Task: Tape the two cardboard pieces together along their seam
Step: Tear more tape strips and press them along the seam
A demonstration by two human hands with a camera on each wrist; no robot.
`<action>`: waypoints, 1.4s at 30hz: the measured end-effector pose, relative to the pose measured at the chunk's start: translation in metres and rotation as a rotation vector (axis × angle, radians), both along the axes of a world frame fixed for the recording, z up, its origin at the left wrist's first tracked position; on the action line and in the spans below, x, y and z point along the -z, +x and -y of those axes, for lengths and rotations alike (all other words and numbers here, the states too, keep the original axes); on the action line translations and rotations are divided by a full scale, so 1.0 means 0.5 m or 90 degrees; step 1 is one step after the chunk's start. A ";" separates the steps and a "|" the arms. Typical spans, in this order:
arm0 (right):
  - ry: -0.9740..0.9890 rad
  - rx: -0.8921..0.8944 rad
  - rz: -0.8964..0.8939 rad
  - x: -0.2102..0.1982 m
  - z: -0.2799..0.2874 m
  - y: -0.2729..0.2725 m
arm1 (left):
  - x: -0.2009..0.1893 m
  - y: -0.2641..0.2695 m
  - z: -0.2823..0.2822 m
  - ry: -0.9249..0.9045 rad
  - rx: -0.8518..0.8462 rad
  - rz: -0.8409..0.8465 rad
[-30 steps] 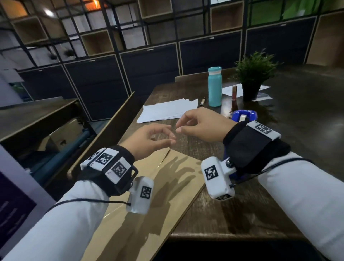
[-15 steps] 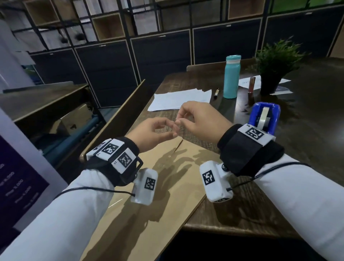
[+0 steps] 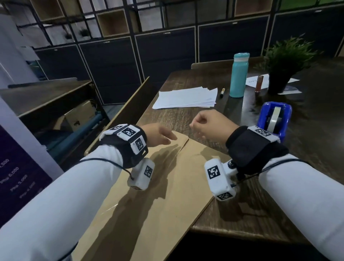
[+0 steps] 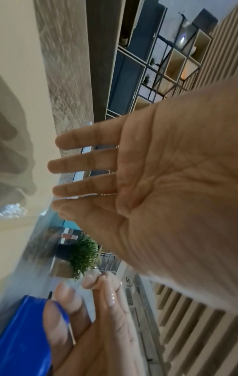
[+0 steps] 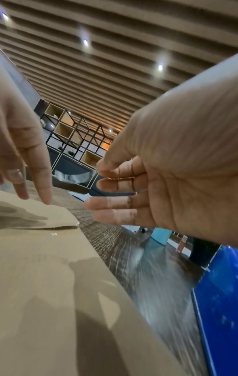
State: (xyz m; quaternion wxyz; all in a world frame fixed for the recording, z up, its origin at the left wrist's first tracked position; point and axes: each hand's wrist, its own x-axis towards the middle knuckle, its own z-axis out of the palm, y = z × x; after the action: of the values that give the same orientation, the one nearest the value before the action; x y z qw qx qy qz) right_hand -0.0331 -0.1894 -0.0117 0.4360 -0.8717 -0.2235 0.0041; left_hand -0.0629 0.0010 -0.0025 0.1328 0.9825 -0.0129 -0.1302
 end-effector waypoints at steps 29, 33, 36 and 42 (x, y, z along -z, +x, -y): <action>-0.063 -0.079 -0.301 0.067 -0.060 0.028 | 0.054 -0.037 -0.037 0.019 0.077 -0.053; -0.069 -0.068 -0.303 0.071 -0.066 0.037 | 0.058 -0.034 -0.040 0.001 0.063 -0.043; -0.090 -0.066 -0.301 0.069 -0.067 0.040 | 0.059 -0.029 -0.040 -0.013 0.047 -0.032; -0.143 -0.061 -0.287 0.069 -0.071 0.046 | 0.057 -0.022 -0.038 -0.002 0.046 -0.019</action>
State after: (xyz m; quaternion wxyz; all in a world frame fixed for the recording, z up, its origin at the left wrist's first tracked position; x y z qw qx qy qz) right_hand -0.0101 -0.1539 -0.0461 0.3747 -0.8802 -0.1594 0.2438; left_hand -0.0737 0.0200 -0.0310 0.1296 0.9791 -0.0469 -0.1495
